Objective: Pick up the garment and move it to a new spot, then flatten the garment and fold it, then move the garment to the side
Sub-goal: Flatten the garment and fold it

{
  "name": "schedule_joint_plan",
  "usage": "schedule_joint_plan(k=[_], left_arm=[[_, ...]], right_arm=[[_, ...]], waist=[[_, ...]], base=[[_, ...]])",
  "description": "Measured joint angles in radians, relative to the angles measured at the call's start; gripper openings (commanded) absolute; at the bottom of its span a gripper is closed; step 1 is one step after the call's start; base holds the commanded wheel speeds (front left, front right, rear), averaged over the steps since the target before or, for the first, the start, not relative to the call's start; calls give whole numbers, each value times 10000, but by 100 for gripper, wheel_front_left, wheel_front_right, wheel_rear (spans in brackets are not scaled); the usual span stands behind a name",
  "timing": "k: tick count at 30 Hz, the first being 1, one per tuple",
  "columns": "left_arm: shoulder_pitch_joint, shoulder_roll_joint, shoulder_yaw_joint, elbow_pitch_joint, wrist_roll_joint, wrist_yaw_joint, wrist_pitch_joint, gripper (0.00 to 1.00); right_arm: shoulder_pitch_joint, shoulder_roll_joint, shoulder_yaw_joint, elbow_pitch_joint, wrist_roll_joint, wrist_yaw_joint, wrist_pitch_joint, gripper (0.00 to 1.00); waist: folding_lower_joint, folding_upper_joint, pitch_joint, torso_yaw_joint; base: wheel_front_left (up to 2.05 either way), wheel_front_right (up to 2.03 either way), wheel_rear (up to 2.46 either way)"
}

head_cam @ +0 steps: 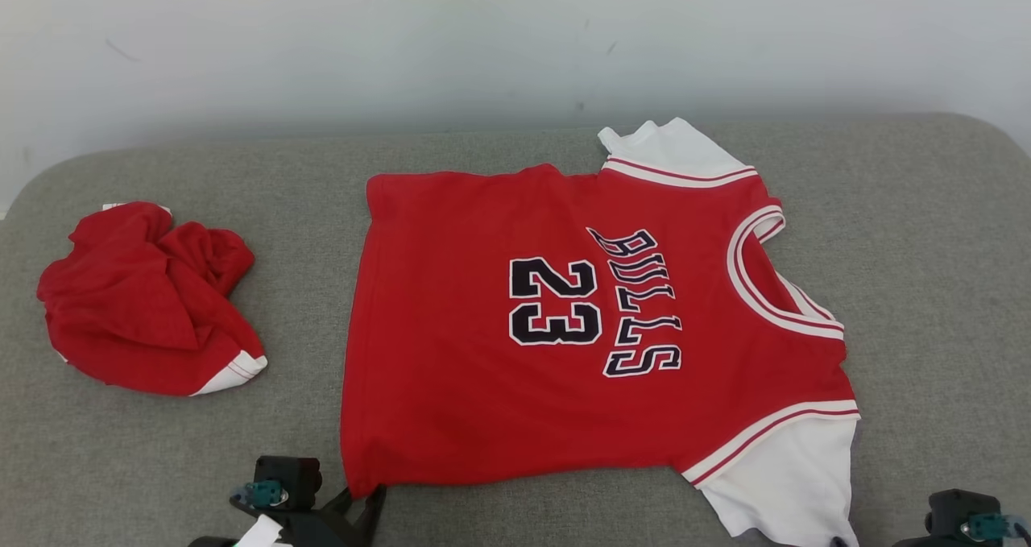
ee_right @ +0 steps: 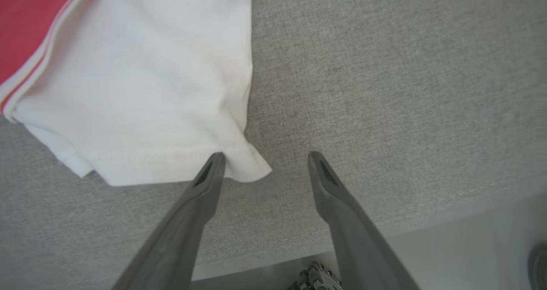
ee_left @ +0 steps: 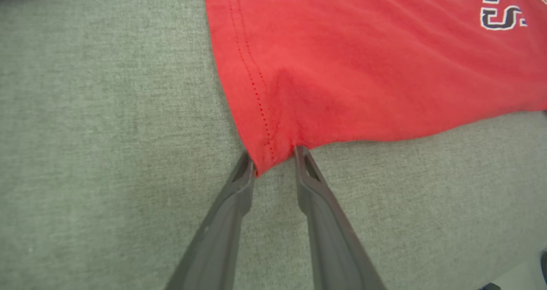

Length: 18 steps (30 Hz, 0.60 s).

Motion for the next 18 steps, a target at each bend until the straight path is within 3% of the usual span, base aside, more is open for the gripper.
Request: schedule_joint_plan(k=[10,12,15,17,18], left_arm=[[0,8,-19,-81,0,-4,10,47],[-2,8,-2,-84,0,0,10,47],[-8,8,15,-94,0,2,10,47],[-11,8,17,-105,0,2,10,45],[-12,8,17,-109,0,4,10,43]], right_arm=[[-5,132,-362,-31,-360,0,178,98],[-17,169,-384,-35,-395,0,224,84],[-46,219,-387,-40,-426,0,255,77],[-49,222,-382,-50,-472,0,272,64],[-58,226,-372,-50,-472,0,311,50]], waist=[[0,0,115,-10],[0,0,135,-8],[0,0,165,1],[0,0,183,10],[0,0,191,15]], base=[[0,0,0],[0,0,0],[0,0,0],[0,0,0],[0,0,0]])
